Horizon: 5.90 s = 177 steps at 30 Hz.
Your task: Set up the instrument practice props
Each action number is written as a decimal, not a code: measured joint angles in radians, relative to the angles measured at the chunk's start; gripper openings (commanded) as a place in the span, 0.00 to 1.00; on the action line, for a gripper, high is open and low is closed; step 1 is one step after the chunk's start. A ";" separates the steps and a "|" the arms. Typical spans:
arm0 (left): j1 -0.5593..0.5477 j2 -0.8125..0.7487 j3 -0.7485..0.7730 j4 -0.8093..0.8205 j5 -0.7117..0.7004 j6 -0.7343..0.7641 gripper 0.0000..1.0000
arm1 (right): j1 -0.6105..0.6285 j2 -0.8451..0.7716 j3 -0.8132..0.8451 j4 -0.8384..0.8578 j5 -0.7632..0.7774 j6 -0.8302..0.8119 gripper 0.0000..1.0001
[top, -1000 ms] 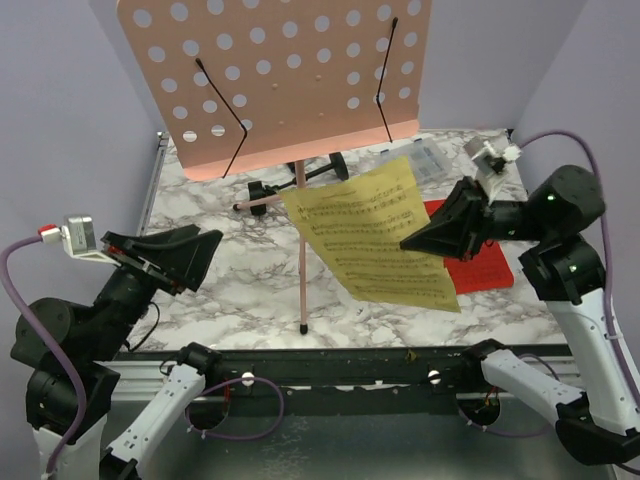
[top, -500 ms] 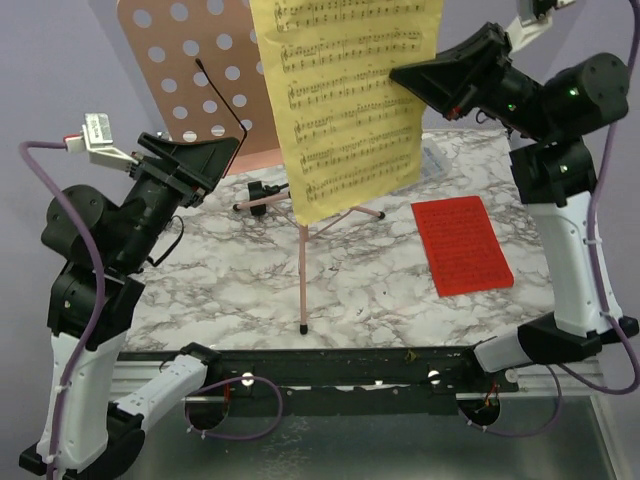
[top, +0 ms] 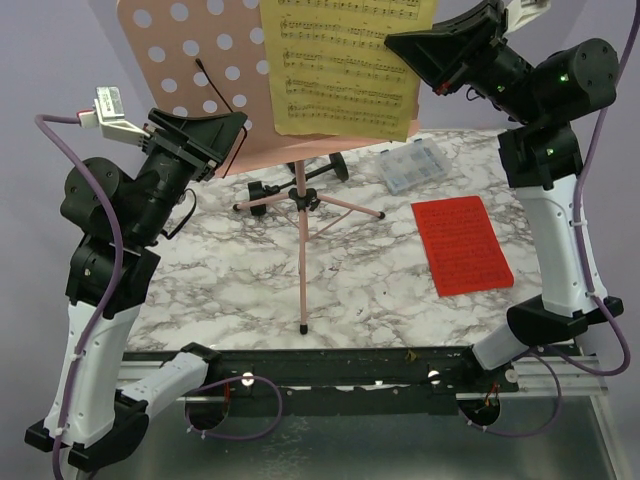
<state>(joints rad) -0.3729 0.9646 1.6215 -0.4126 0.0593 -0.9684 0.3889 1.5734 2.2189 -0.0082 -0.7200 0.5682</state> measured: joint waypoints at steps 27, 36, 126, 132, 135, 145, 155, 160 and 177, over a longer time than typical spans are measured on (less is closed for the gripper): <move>0.000 -0.039 -0.098 0.081 -0.061 0.065 0.43 | 0.154 0.010 -0.045 0.060 0.050 -0.237 0.01; 0.000 0.009 -0.099 0.125 -0.060 0.062 0.30 | 0.170 0.033 -0.035 0.059 0.061 -0.256 0.01; 0.005 -0.100 -0.295 0.411 0.097 0.278 0.26 | 0.562 0.201 0.037 0.064 0.509 -0.517 0.01; 0.005 -0.124 -0.301 0.411 0.093 0.267 0.41 | 0.562 0.201 0.037 0.067 0.510 -0.521 0.01; 0.005 -0.133 -0.301 0.412 0.093 0.265 0.47 | 0.562 0.201 0.037 0.067 0.510 -0.525 0.06; 0.005 -0.215 -0.311 0.365 0.093 0.265 0.82 | 0.566 0.200 0.095 -0.025 0.532 -0.534 0.66; 0.005 -0.355 -0.286 0.200 0.134 0.306 0.93 | 0.568 -0.082 -0.147 -0.291 0.685 -0.566 0.73; 0.004 -0.431 -0.397 0.159 0.282 0.363 0.94 | 0.568 -0.452 -0.581 -0.328 0.667 -0.623 0.84; -0.002 -0.553 -0.765 0.018 0.573 0.430 0.99 | 0.441 -0.507 -1.659 -0.087 1.511 -0.430 0.90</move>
<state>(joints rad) -0.3752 0.4118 0.8566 -0.3950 0.6327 -0.5385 0.8295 1.0664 0.5598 -0.0952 0.7906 0.1383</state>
